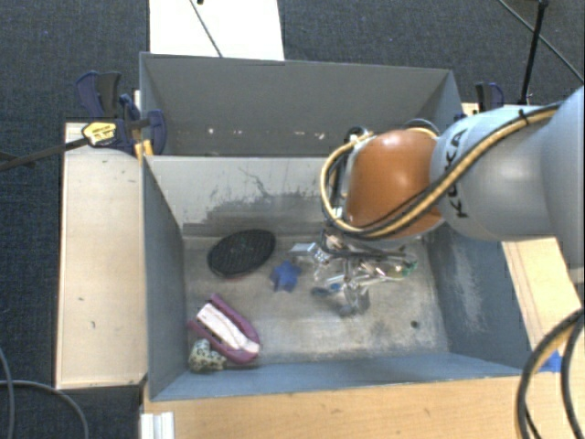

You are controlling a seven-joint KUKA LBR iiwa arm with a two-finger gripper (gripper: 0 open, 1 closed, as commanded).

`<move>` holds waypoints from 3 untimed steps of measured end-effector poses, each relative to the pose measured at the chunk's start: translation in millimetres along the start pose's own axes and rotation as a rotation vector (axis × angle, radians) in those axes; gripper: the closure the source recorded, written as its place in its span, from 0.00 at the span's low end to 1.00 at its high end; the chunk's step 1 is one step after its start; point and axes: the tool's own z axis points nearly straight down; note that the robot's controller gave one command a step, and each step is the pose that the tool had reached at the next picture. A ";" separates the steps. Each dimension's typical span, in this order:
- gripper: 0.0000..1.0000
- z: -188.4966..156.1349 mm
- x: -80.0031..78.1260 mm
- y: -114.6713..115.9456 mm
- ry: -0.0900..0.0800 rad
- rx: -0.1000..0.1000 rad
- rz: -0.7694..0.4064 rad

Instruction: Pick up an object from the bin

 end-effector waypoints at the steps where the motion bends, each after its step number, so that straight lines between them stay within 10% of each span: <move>1: 0.00 -0.2 2.2 -0.6 0.002 -0.001 -0.011; 2: 0.00 -1.0 12.6 10.4 0.004 -0.003 -0.018; 3: 0.00 -0.6 -46.6 5.5 -0.004 0.000 -0.002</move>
Offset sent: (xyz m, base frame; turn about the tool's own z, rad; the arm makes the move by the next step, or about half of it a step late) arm -0.0017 -0.0024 -0.0002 -0.0210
